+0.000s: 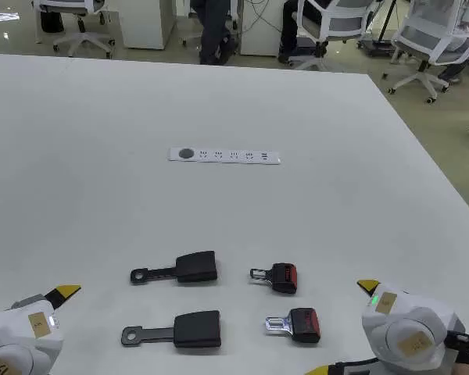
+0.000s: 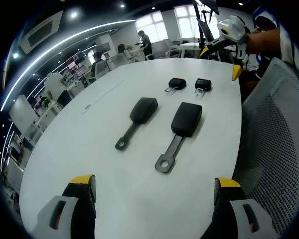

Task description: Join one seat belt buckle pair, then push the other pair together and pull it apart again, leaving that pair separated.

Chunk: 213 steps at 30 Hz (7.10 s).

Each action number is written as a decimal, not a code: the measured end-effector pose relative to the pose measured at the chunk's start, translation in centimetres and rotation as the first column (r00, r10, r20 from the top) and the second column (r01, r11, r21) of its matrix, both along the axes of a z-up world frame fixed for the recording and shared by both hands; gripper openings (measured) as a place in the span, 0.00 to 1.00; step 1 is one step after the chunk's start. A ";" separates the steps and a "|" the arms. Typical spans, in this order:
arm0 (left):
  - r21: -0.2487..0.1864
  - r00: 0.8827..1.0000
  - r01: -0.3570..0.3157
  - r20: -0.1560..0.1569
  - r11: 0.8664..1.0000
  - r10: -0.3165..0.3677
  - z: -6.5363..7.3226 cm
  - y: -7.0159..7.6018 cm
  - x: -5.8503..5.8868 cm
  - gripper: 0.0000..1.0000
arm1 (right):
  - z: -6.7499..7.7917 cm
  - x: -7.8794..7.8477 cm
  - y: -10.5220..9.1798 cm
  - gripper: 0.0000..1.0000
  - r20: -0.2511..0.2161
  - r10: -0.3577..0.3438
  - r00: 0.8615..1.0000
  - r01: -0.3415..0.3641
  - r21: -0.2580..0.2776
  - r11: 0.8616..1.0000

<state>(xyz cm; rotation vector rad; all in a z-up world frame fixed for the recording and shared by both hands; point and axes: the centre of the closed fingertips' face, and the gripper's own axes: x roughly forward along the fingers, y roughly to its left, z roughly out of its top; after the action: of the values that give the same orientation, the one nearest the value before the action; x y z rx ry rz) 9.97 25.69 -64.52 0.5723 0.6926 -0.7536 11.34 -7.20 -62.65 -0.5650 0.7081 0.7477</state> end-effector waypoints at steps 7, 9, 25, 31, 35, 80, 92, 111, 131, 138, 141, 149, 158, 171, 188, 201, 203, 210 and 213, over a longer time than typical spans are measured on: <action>0.001 1.000 -0.012 0.003 1.000 0.012 0.1 0.2 0.2 0.99 | -0.2 0.2 -0.2 0.96 -0.024 -0.006 1.000 0.005 -0.006 1.000; 0.001 1.000 -0.015 -0.003 1.000 0.015 -0.1 0.3 0.2 0.99 | -0.2 0.3 -0.2 0.97 -0.025 -0.010 1.000 0.010 -0.003 1.000; 0.001 1.000 -0.011 -0.028 1.000 0.011 -0.7 0.3 -0.1 0.99 | 0.0 0.8 0.7 0.92 -0.003 0.040 0.999 -0.040 0.029 0.999; 0.004 0.999 -0.017 -0.027 1.000 0.017 -0.6 0.3 -0.1 1.00 | -0.1 0.7 0.6 0.90 -0.023 0.025 0.999 -0.024 0.039 0.999; -0.011 1.000 -0.011 -0.010 1.000 0.011 -0.2 0.2 0.1 1.00 | 0.0 0.6 0.8 0.93 -0.016 0.037 0.999 -0.037 0.021 0.999; -0.063 0.998 -0.026 -0.056 0.998 0.023 -0.2 -0.7 -0.4 0.87 | 0.3 0.4 0.3 0.86 -0.003 0.052 0.999 -0.052 0.014 0.999; -0.008 0.994 0.086 -0.073 0.996 -0.086 -0.6 -2.1 -0.1 0.66 | -1.4 1.3 1.5 0.67 -0.037 0.153 0.988 -0.150 0.070 0.986; -0.024 0.895 0.416 -0.165 0.909 -0.414 -2.6 -11.2 2.5 0.40 | -4.4 2.7 2.2 0.42 -0.167 0.342 0.925 -0.334 0.071 0.940; -0.021 0.809 0.548 -0.240 0.836 -0.536 -4.7 -13.3 2.5 0.37 | -6.2 2.9 2.6 0.35 -0.222 0.426 0.877 -0.425 0.054 0.903; -0.008 0.791 0.572 -0.258 0.820 -0.554 -4.7 -13.6 2.4 0.35 | -6.5 3.0 2.6 0.34 -0.228 0.444 0.867 -0.445 0.049 0.894; -0.005 0.794 0.572 -0.250 0.821 -0.554 -4.7 -13.5 2.4 0.35 | -6.5 2.9 2.6 0.34 -0.230 0.456 0.860 -0.458 0.049 0.888; 0.027 0.802 0.563 -0.259 0.826 -0.538 -4.7 -13.5 2.3 0.33 | -6.5 2.7 2.7 0.33 -0.239 0.489 0.839 -0.493 0.048 0.869; 0.019 0.821 0.529 -0.265 0.849 -0.506 -4.5 -13.4 2.3 0.34 | -6.7 2.6 2.9 0.33 -0.242 0.491 0.837 -0.501 0.021 0.865; 0.001 0.838 0.495 -0.262 0.869 -0.478 -4.7 -13.1 2.6 0.34 | -7.0 2.2 3.3 0.33 -0.267 0.435 0.860 -0.452 -0.006 0.892; 0.014 0.821 0.519 -0.287 0.854 -0.494 -4.7 -13.5 2.3 0.33 | -7.0 1.2 9.0 0.33 -0.232 0.416 0.880 -0.419 0.037 0.907; 0.025 0.812 0.531 -0.301 0.847 -0.500 -4.5 -13.7 2.1 0.33 | -6.7 1.4 9.9 0.32 -0.219 0.410 0.885 -0.414 0.029 0.910; 0.028 0.811 0.533 -0.303 0.846 -0.501 -4.5 -13.7 2.1 0.33 | -6.6 1.3 10.2 0.32 -0.216 0.415 0.884 -0.417 0.039 0.908; 0.037 0.799 0.554 -0.302 0.831 -0.519 -4.5 -13.7 2.2 0.33 | -6.9 1.1 11.2 0.32 -0.210 0.425 0.880 -0.425 0.050 0.904; 0.027 0.795 0.559 -0.302 0.829 -0.526 -4.6 -13.7 2.1 0.33 | -7.0 1.1 11.1 0.32 -0.204 0.428 0.880 -0.423 0.068 0.903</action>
<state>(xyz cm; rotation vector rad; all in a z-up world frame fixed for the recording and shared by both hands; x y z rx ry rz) 12.12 11.99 -69.08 0.7948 0.8501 -1.3657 12.47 3.95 -69.61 -0.6358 0.7837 1.2421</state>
